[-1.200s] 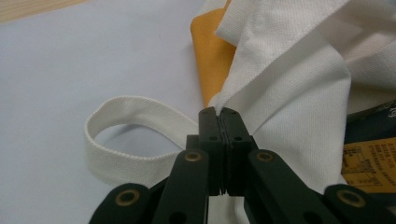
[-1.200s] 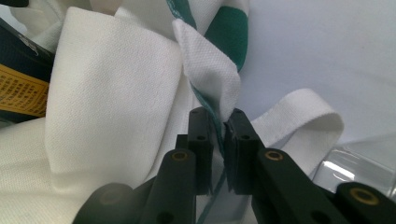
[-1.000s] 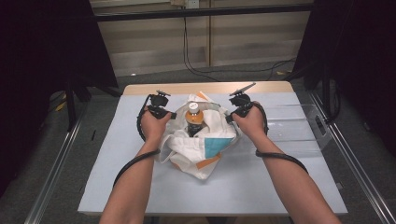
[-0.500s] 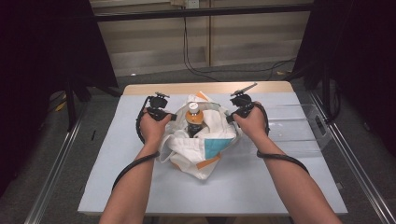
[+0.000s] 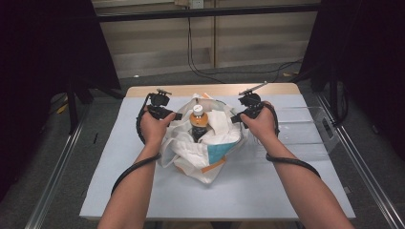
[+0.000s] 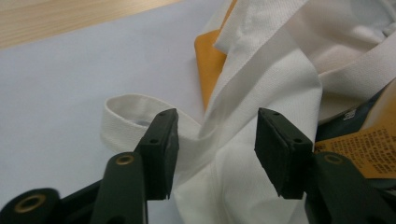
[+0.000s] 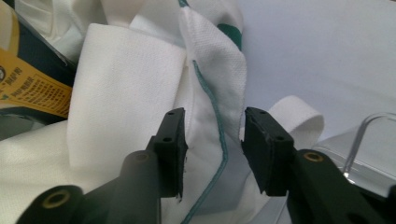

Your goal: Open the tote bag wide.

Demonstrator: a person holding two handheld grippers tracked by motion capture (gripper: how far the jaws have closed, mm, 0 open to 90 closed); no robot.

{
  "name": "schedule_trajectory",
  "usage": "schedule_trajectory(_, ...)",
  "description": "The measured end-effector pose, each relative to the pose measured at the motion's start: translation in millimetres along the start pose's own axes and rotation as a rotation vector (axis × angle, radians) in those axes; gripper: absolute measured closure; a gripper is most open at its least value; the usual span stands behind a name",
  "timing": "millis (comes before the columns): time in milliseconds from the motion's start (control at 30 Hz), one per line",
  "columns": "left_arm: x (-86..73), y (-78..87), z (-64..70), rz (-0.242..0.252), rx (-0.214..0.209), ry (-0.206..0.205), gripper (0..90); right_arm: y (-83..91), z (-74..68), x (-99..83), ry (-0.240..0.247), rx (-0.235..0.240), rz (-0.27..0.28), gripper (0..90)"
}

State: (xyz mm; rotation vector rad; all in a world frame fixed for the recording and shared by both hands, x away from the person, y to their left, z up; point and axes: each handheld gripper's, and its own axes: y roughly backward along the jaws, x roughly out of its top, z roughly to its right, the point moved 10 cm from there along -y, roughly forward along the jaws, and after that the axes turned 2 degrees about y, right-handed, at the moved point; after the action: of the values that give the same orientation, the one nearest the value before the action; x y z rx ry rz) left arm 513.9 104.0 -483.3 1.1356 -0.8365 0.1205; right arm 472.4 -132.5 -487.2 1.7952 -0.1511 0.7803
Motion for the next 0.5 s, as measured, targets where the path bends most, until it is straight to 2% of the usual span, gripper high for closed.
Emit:
schedule_trajectory(33, -0.9, 2.1, -1.7, -0.013, -0.003, -0.020, 48.7, 0.0, 0.0, 0.0, 0.000, 0.000, 0.000, 58.2)
schedule_trajectory(67, 0.6, 2.6, -0.3, 0.005, -0.004, 0.008, 47.6, 0.8, -0.7, -0.4, -0.003, -0.004, -0.009, 57.0)
schedule_trajectory(100, -1.6, 5.9, -3.2, -0.021, 0.002, -0.027, 45.5, 1.6, -2.6, 0.9, 0.014, -0.003, -0.006, 54.4)
schedule_trajectory(167, 0.4, 7.6, -1.5, 0.003, -0.004, 0.000, 44.7, 2.4, -3.0, 1.7, 0.018, -0.007, -0.004, 52.9)
schedule_trajectory(200, -0.3, 9.7, -2.5, -0.006, -0.002, -0.009, 44.2, 3.2, -4.1, 2.2, 0.014, -0.006, -0.005, 50.6)
schedule_trajectory(233, 1.0, 10.7, -1.8, 0.007, -0.002, 0.009, 43.2, 3.9, -5.2, 2.9, 0.018, -0.002, -0.002, 48.8)
schedule_trajectory(267, 0.0, 13.5, -2.9, -0.006, -0.007, -0.008, 42.4, 4.9, -5.8, 3.2, 0.017, -0.008, -0.004, 47.0)
schedule_trajectory(300, 1.2, 14.4, -1.8, 0.006, -0.004, 0.018, 41.7, 5.8, -6.6, 3.4, 0.013, -0.008, -0.006, 45.8)
schedule_trajectory(367, -0.3, 19.2, -4.3, -0.017, -0.002, -0.006, 39.5, 7.7, -7.3, 4.6, 0.022, -0.011, 0.000, 42.3)
schedule_trajectory(400, 0.9, 19.6, -3.4, -0.003, -0.003, 0.009, 38.9, 8.9, -7.7, 5.3, 0.023, -0.006, 0.004, 40.6)
schedule_trajectory(433, -0.3, 22.6, -4.8, -0.018, 0.002, -0.006, 38.3, 9.7, -8.5, 5.8, 0.018, -0.004, 0.006, 39.2)
schedule_trajectory(467, 0.0, 23.8, -4.9, -0.015, -0.002, -0.003, 36.1, 12.0, -9.4, 6.5, 0.023, -0.007, 0.004, 35.6)
schedule_trajectory(500, -0.1, 25.6, -5.4, -0.016, -0.004, -0.001, 36.1, 12.0, -9.4, 6.5, 0.023, -0.007, 0.004, 35.6)
